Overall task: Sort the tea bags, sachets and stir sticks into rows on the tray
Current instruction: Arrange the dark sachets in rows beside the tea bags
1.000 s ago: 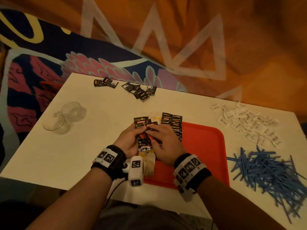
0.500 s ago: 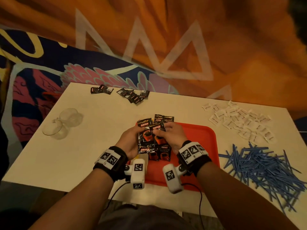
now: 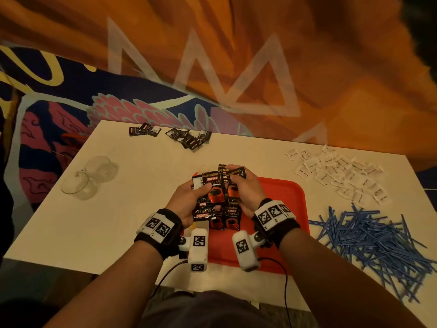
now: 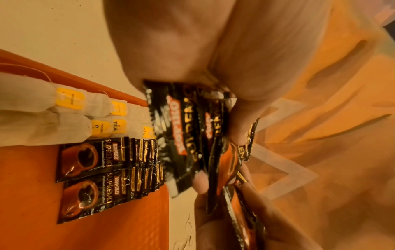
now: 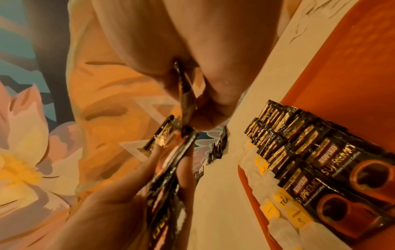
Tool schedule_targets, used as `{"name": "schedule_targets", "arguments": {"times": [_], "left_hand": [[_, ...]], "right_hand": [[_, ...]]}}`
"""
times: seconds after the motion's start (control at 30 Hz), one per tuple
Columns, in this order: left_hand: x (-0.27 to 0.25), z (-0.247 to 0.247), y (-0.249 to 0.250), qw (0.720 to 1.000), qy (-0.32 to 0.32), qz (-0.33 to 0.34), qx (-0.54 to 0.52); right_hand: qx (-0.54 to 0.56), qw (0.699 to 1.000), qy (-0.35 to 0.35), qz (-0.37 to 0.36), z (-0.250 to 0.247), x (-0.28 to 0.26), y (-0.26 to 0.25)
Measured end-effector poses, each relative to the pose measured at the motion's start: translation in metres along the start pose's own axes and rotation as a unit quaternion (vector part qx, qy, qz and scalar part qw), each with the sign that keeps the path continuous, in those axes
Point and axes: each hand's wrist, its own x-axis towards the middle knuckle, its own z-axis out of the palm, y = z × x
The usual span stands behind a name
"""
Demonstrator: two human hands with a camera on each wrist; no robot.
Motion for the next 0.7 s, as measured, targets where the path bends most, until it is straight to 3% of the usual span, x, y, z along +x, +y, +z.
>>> {"name": "schedule_targets", "arguments": {"times": [0.17, 0.3, 0.37, 0.5, 0.7], "left_hand": [[-0.001, -0.003, 0.002, 1.000, 0.008, 0.011, -0.005], [-0.007, 0.002, 0.005, 0.999, -0.041, -0.004, -0.026], [-0.009, 0.004, 0.006, 0.997, -0.063, -0.010, -0.043], [-0.011, 0.002, 0.007, 0.991, -0.098, -0.034, -0.090], [-0.008, -0.001, 0.003, 0.996, -0.074, -0.035, -0.028]], "right_hand": [[-0.015, 0.999, 0.016, -0.029, -0.002, 0.008, -0.001], [-0.009, 0.994, -0.108, 0.029, 0.003, 0.003, 0.006], [-0.033, 0.989, -0.132, 0.051, 0.008, -0.001, 0.008], [-0.051, 0.992, -0.100, 0.059, 0.008, 0.001, 0.009], [0.039, 0.999, 0.022, 0.006, -0.008, 0.005, 0.004]]}}
